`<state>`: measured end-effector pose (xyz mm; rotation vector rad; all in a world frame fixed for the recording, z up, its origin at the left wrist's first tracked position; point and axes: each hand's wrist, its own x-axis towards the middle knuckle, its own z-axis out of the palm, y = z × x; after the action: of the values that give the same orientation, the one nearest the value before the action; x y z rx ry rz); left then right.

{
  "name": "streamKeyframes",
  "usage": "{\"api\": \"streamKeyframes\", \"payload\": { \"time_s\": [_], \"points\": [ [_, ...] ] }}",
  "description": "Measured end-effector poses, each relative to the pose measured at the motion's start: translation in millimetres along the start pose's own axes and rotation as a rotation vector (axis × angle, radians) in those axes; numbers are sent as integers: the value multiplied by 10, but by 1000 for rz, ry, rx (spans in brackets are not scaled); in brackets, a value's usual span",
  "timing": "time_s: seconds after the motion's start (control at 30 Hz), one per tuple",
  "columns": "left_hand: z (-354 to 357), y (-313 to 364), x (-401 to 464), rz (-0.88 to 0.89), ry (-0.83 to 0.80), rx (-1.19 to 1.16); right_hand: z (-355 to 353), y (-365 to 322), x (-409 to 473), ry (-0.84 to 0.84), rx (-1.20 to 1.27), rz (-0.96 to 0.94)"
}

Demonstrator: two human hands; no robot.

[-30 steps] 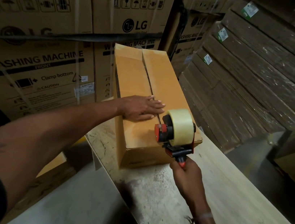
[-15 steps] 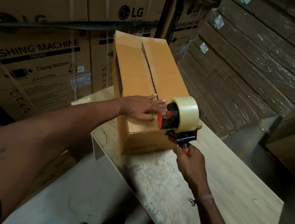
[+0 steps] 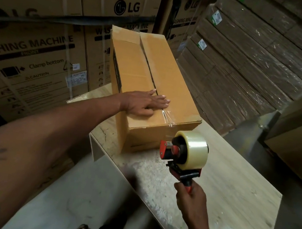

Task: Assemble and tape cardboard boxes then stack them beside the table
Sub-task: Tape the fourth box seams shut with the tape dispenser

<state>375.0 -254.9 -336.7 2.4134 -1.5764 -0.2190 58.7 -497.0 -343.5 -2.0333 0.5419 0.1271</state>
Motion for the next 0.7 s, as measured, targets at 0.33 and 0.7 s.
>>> {"api": "streamKeyframes", "payload": {
  "time_s": [0.33, 0.7],
  "points": [
    [186, 433, 77, 146, 99, -5, 261, 136, 508, -53, 48, 44],
    [234, 501, 102, 149, 46, 17, 566, 250, 829, -24, 134, 37]
  ]
}}
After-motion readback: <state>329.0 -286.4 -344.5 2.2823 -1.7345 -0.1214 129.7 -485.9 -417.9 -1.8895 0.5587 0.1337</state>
